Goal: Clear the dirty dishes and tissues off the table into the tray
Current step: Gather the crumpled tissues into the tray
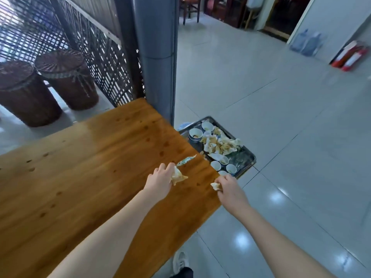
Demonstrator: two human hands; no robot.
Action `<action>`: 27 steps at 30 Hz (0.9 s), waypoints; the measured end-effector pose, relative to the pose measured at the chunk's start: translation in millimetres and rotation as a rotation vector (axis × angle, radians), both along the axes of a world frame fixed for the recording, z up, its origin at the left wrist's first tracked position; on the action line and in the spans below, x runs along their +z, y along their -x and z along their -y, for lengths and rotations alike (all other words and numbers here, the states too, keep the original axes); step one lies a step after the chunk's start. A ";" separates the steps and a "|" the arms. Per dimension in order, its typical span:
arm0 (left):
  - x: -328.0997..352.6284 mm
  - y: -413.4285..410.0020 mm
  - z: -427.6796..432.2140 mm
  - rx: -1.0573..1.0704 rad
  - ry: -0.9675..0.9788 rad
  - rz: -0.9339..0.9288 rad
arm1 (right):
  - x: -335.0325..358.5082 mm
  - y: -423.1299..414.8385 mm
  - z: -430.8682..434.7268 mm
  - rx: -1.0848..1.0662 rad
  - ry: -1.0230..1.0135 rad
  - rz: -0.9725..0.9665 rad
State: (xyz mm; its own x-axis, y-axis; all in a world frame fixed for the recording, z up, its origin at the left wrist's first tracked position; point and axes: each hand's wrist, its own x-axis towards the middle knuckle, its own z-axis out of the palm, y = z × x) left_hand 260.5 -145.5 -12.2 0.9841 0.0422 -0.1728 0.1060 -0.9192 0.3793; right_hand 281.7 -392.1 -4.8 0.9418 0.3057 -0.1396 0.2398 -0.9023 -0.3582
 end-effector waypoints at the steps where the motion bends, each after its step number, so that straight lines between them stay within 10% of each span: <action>1: 1.5 -13.9 0.0 0.006 -0.004 -0.007 | -0.1 -11.9 1.1 -0.013 -0.014 0.003; 27: -32.8 -247.6 109.4 0.189 -0.034 -0.157 | -54.8 -330.2 82.0 0.150 0.055 -0.117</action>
State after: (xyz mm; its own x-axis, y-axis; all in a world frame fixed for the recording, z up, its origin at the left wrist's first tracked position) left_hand 508.2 -254.8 -44.9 0.9194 0.2312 -0.3181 0.3323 -0.8893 0.3141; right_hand 611.8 -474.1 -59.6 0.8627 0.4299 -0.2662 0.3322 -0.8787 -0.3428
